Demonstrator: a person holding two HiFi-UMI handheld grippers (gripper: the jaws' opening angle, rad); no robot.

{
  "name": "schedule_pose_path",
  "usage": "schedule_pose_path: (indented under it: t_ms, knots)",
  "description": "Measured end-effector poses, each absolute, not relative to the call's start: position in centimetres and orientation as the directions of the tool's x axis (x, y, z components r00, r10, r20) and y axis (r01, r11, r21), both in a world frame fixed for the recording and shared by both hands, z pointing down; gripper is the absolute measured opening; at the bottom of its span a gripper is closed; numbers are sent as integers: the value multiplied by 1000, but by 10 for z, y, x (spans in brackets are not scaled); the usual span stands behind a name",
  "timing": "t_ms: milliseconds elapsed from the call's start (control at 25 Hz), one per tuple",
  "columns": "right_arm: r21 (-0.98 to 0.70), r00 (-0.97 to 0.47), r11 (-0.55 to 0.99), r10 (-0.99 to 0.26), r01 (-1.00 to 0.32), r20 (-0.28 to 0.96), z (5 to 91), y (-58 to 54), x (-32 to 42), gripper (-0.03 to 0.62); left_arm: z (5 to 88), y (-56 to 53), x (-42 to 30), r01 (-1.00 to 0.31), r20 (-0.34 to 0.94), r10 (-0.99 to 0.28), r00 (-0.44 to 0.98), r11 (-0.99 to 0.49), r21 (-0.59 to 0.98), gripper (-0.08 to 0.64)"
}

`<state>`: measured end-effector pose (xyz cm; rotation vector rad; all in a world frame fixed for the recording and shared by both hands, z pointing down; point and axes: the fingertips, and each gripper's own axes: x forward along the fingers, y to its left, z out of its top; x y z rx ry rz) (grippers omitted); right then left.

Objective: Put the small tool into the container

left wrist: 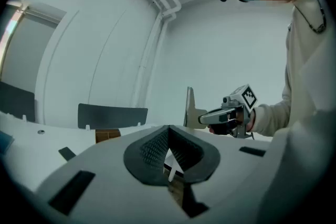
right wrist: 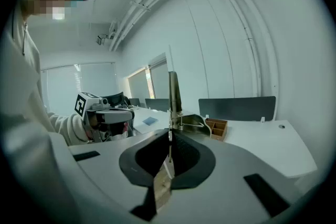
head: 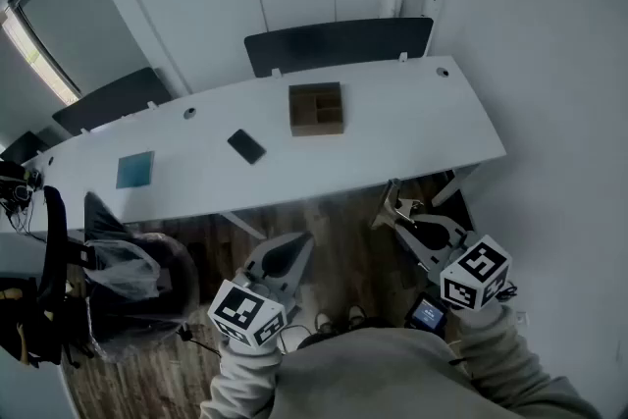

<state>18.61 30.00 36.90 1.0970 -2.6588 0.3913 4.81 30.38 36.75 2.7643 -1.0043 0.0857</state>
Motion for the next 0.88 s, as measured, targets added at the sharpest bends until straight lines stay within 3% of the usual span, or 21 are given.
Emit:
schedule_pose_path:
  t_ms: [680, 880]
  knots:
    - [-190, -689, 668, -651, -719, 319, 378, 287, 191, 23, 373, 291, 59, -638, 129, -625, 770, -755, 154, 3]
    - [-188, -690, 672, -645, -717, 328, 381, 284, 191, 23, 364, 289, 60, -647, 63, -647, 760, -743, 173, 3]
